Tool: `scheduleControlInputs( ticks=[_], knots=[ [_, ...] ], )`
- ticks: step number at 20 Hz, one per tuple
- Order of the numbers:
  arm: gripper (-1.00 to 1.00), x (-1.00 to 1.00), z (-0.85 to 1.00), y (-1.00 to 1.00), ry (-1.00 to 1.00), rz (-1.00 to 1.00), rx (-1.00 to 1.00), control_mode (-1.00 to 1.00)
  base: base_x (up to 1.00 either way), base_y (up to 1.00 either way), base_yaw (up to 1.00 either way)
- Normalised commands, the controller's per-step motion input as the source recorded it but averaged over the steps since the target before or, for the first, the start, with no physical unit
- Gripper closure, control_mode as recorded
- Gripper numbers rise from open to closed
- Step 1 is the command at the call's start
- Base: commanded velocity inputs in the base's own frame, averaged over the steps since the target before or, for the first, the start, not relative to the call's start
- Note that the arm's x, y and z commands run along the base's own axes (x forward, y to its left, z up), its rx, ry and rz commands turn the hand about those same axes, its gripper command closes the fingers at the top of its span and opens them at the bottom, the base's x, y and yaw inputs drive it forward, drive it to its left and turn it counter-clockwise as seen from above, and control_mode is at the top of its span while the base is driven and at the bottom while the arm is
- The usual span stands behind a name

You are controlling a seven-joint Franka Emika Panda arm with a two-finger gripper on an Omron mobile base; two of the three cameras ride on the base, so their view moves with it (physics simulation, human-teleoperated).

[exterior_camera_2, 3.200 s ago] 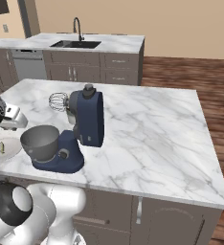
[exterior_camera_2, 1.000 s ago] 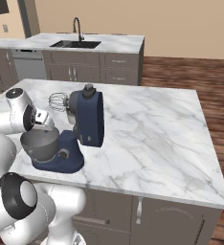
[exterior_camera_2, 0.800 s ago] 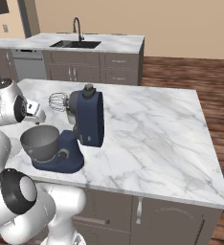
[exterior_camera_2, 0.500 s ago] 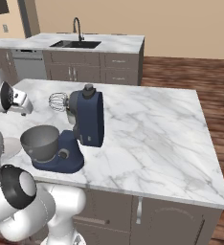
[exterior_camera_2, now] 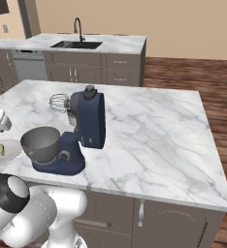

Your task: Add butter and sugar cubes to the stand mixer bowl and then turn on the stand mixer to begin making frosting.

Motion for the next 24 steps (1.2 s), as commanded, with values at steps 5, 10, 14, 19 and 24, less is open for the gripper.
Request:
scheduleControlInputs(
  ticks=[5,10,14,19,24],
  knots=[
    [-1.00,-0.08,-0.29,0.59,-0.02,0.05,0.00,-1.00,0.00,0.00,0.00],
    [-1.00,0.45,-0.09,0.12,-0.04,0.04,0.00,-1.00,0.00,0.00,0.00],
    [-1.00,0.38,-0.03,0.00,-0.02,0.10,0.00,-1.00,0.00,0.00,0.00],
    [-1.00,0.02,-0.12,0.20,0.00,0.10,0.00,-1.00,0.00,0.00,0.00],
    [-1.00,-0.02,-0.33,0.15,0.00,0.07,0.00,-1.00,0.00,0.00,0.00]
  ],
)
